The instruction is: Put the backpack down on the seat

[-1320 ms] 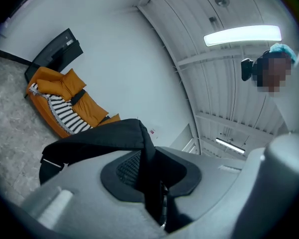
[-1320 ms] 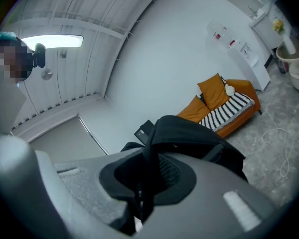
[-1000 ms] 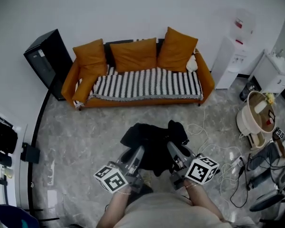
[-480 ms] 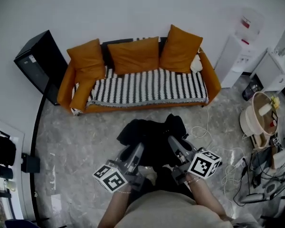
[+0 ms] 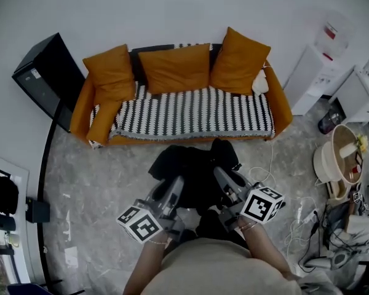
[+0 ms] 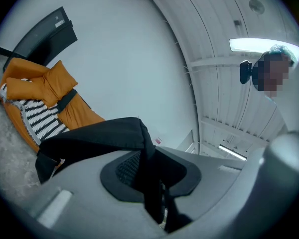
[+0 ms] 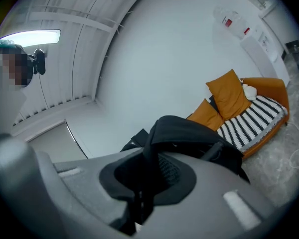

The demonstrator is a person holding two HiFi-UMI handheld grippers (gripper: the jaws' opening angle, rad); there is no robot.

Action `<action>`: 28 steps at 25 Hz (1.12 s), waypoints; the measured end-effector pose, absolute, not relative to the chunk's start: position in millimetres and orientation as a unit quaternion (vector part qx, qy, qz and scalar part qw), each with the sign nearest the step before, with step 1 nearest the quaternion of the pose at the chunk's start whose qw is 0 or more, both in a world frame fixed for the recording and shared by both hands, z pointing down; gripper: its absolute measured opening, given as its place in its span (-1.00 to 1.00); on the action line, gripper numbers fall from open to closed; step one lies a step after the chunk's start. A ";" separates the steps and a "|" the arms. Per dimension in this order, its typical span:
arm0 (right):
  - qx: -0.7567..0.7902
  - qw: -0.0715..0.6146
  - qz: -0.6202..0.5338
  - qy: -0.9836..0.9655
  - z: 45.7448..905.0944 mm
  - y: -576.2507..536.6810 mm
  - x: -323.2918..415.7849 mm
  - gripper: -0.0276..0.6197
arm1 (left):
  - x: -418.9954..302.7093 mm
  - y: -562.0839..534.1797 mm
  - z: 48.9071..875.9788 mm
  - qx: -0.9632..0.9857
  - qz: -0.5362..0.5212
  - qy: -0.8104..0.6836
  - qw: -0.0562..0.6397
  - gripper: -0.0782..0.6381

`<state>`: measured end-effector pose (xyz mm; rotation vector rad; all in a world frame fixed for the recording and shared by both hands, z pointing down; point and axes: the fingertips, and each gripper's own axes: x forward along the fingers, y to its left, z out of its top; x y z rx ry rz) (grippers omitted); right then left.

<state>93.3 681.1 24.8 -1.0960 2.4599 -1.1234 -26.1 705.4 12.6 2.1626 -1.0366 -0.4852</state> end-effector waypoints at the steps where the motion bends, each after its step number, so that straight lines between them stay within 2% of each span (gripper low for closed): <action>1: -0.369 0.112 -0.381 0.840 24.0 667.9 95.0 -0.79 | -25.3 692.7 12.1 0.832 -0.188 -0.401 0.336 -0.59; 16: -0.337 0.112 -0.391 0.849 16.5 479.0 118.4 -0.79 | 2.3 507.8 2.8 0.827 -0.180 -0.426 0.318 -0.60; 28: -0.342 0.107 -0.397 0.845 24.2 397.0 127.9 -0.79 | 16.8 424.3 10.8 0.818 -0.180 -0.432 0.335 -0.60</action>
